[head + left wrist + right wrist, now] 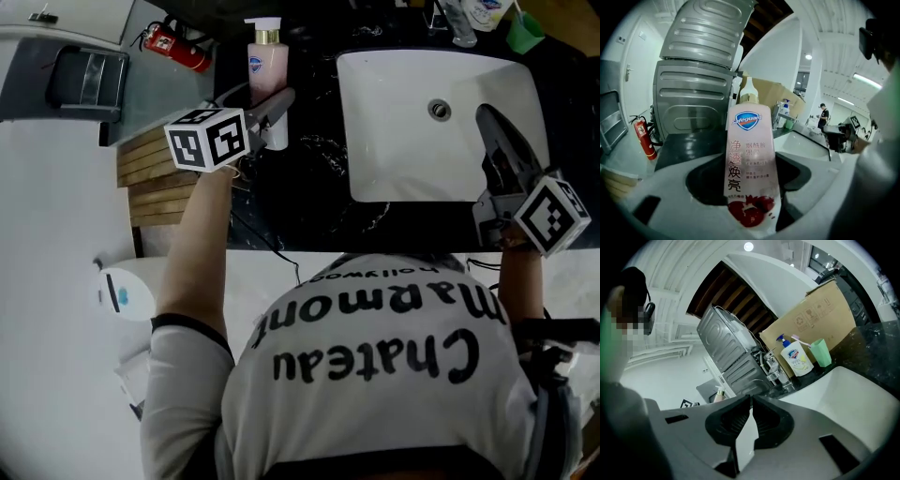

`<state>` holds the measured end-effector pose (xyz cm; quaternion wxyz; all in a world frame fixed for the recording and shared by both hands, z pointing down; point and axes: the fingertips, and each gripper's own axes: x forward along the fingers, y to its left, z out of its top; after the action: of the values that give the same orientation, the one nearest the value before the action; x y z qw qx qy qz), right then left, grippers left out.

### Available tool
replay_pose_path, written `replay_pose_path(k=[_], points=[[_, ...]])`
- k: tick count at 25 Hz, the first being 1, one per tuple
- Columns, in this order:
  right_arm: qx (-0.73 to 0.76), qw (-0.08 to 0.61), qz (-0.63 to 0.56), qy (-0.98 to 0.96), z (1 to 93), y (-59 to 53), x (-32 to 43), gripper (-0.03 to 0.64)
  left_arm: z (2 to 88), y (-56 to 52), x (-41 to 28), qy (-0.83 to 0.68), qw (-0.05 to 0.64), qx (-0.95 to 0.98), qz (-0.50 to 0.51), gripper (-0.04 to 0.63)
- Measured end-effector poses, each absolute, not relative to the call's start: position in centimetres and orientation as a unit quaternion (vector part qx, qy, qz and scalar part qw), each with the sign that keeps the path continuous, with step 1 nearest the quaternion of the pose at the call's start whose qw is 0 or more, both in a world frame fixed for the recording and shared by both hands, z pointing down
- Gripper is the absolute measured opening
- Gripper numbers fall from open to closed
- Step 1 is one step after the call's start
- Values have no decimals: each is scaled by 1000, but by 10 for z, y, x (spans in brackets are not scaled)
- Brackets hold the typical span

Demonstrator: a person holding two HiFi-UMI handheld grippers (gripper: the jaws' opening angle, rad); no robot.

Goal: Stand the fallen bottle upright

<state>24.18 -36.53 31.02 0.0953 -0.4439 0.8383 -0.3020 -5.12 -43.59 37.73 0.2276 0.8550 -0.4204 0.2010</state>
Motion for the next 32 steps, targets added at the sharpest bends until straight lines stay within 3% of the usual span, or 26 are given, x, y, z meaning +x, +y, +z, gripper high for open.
replay_pose_path(k=[13,32], points=[[-457,71,-261,847,275,-331,205,25,355,-416,-74,-450,173,874,69,302],[-478,72,-233,844,250,-303,186,25,347,-393,-75,-477,91,873,43,302]])
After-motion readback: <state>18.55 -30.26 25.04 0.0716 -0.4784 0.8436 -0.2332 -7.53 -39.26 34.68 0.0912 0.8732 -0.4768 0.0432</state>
